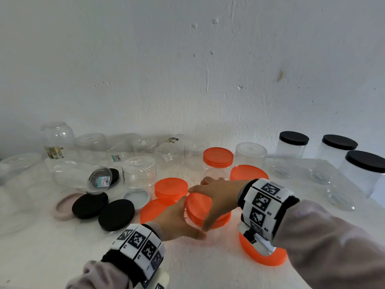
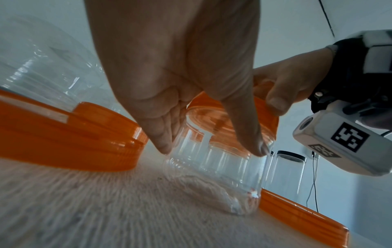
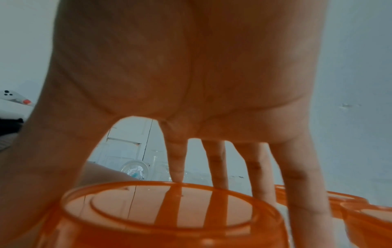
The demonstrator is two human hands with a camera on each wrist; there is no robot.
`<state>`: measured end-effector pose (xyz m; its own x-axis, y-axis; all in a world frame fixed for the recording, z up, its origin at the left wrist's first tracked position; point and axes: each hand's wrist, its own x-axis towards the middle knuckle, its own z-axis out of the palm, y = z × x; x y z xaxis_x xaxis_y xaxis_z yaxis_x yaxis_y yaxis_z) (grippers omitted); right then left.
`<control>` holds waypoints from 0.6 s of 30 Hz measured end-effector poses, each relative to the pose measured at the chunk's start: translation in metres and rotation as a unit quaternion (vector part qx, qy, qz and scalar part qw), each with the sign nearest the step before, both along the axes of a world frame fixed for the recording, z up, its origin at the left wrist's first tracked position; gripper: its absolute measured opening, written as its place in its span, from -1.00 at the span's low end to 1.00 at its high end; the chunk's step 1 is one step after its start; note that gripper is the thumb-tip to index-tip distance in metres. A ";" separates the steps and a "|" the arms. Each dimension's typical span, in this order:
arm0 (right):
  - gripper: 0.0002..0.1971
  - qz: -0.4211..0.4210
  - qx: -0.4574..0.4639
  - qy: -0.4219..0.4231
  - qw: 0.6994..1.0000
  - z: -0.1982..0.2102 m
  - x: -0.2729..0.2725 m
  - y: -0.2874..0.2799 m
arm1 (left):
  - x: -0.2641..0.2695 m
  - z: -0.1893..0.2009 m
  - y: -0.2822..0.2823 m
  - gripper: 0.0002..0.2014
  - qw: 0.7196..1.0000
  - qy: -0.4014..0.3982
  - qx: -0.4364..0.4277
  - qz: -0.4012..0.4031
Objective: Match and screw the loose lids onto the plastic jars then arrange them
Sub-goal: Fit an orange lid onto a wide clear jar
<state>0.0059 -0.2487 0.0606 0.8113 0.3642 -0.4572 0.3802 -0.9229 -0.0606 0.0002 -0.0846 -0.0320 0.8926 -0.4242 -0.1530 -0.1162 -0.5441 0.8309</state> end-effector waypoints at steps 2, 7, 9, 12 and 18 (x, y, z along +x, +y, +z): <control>0.05 0.001 0.011 -0.001 1.000 0.000 0.000 -0.002 | -0.001 0.001 0.000 0.06 1.000 -0.002 0.002 0.001; 0.00 0.006 0.028 -0.020 0.999 -0.009 -0.002 -0.008 | -0.001 0.002 -0.001 0.07 1.000 -0.001 0.006 0.001; -0.03 0.007 0.037 -0.033 0.999 -0.014 -0.003 -0.011 | -0.002 0.001 -0.001 0.07 1.000 -0.002 0.005 0.002; -0.05 0.011 0.050 -0.055 0.997 -0.022 -0.006 -0.012 | -0.002 0.001 -0.001 0.08 1.000 -0.003 0.003 0.007; -0.09 0.024 0.074 -0.098 0.992 -0.032 -0.014 -0.013 | -0.002 0.000 0.000 0.13 1.000 -0.012 0.009 0.005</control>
<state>-0.0079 -0.2622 0.0290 0.8592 0.4564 -0.2313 0.4419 -0.8898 -0.1140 -0.0016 -0.0848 -0.0321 0.9000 -0.4134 -0.1382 -0.1315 -0.5599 0.8181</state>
